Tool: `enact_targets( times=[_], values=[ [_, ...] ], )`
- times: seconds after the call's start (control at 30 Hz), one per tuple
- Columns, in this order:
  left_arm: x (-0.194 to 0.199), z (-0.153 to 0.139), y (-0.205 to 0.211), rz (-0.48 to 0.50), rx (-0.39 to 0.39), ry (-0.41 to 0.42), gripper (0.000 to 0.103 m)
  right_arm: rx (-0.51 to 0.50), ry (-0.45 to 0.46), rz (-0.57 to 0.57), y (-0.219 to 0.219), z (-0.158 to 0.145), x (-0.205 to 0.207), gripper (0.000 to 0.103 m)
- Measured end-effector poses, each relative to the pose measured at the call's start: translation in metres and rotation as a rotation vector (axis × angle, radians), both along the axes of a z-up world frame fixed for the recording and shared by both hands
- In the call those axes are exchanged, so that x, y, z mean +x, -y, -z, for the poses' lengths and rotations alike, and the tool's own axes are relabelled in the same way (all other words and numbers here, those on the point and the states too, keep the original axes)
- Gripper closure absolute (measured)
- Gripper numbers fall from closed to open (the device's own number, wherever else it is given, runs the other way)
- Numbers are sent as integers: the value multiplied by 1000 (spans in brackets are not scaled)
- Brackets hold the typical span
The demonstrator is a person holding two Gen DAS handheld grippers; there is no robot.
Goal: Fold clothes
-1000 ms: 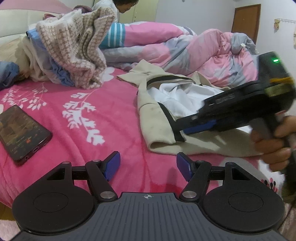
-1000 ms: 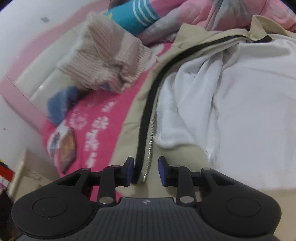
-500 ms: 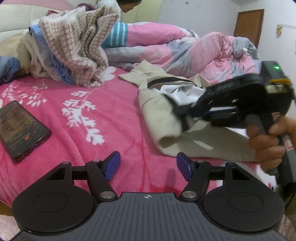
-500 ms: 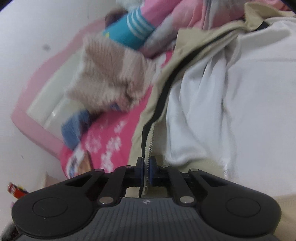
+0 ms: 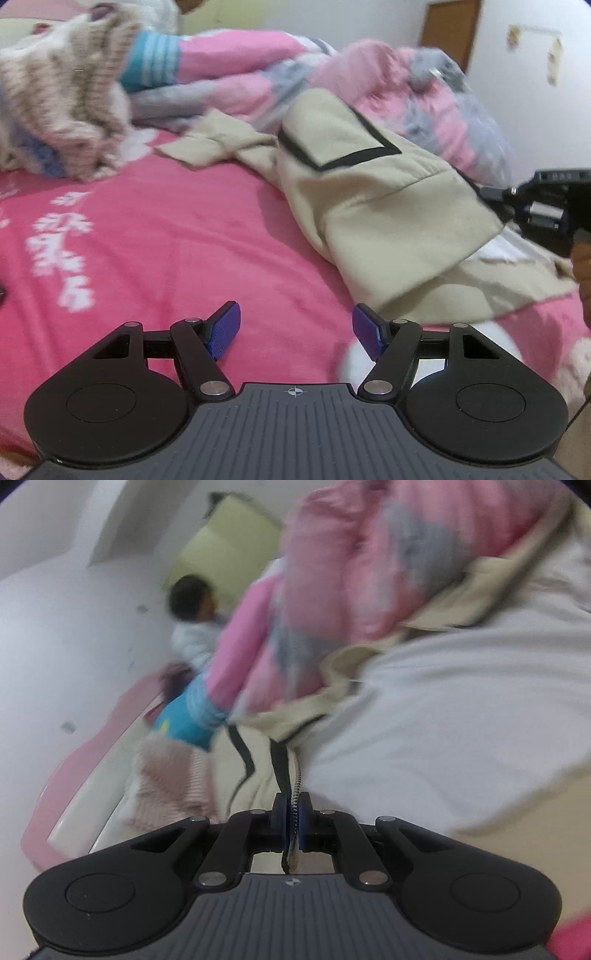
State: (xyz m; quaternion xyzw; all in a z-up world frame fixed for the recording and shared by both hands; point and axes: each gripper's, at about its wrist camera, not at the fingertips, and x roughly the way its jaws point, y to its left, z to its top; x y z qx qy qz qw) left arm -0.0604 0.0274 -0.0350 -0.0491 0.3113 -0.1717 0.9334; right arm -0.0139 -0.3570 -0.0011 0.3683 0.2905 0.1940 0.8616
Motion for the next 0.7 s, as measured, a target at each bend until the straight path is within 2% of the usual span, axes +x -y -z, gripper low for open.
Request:
enact_targets(
  times=[0.13, 0.23, 0.4, 0.6, 0.67, 0.7],
  values=[
    [2, 6, 25, 43, 79, -1, 35, 12, -116, 46, 22, 42, -10, 98],
    [3, 7, 39, 53, 146, 17, 35, 44, -130, 37, 26, 57, -9, 98],
    [7, 2, 53, 47, 189, 25, 38, 64, -124, 0, 32, 62, -2, 96],
    [9, 2, 75, 47, 262, 27, 56, 75, -123, -37, 39, 63, -2, 96],
    [8, 0, 81, 57, 278, 28, 67, 80, -125, -44, 40, 63, -3, 96],
    [7, -1, 83, 59, 289, 28, 68, 80, -126, -47, 40, 64, -3, 95]
  ],
)
